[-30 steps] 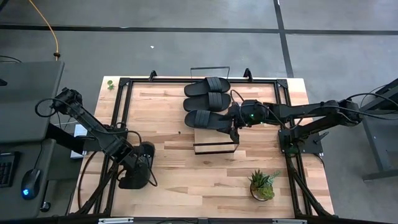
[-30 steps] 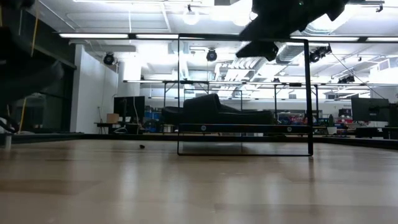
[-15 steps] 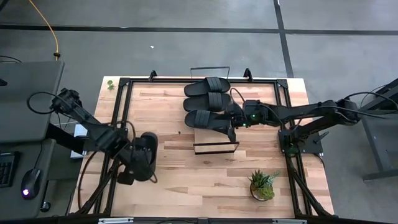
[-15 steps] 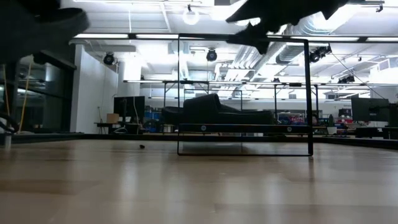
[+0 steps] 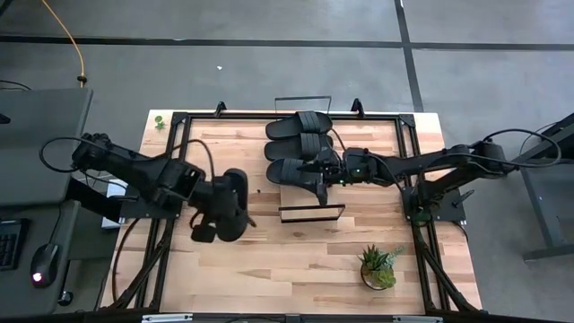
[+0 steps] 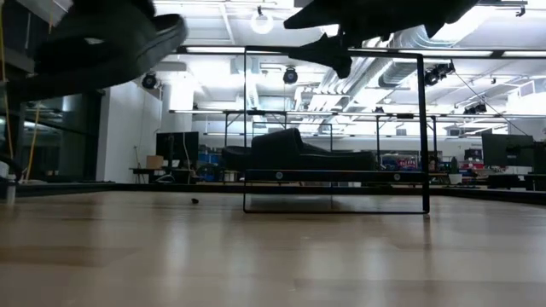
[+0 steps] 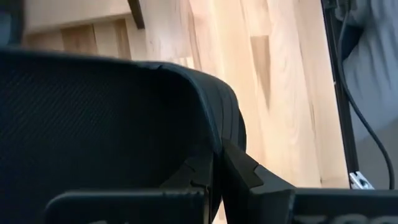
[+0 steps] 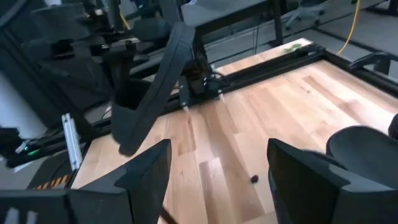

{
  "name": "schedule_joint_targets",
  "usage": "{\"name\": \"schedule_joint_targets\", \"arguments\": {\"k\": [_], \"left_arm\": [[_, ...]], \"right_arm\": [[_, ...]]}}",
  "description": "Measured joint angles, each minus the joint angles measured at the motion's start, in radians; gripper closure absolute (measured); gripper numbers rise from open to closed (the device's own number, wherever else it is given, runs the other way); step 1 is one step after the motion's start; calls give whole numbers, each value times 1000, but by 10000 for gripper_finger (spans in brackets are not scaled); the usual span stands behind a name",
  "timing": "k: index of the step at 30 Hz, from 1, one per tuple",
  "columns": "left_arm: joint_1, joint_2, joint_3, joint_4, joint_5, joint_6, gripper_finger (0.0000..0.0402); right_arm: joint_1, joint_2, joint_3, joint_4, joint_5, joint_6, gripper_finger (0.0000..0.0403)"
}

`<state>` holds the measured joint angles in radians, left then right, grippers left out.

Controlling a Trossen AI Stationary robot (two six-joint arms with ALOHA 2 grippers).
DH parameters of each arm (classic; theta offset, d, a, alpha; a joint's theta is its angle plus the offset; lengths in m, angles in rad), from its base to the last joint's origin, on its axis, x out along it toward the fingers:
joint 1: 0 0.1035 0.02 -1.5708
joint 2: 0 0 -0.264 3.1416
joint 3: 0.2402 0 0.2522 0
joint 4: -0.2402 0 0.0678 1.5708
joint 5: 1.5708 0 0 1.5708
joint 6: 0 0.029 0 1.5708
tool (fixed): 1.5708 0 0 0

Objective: Pick and place slides into the shelf
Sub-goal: Put the black slide on the shelf

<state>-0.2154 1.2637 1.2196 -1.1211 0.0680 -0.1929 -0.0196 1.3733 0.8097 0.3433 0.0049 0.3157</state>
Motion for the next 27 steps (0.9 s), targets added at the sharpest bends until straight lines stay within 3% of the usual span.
{"name": "schedule_joint_targets", "arguments": {"k": [14,27], "left_arm": [[45,344,337,-188,16,190,401],[45,423,442,-151,-33,275,401]], "right_arm": [[3,48,45,35,-51,-1,146],[24,48,45,67,-36,-2,146]]}}
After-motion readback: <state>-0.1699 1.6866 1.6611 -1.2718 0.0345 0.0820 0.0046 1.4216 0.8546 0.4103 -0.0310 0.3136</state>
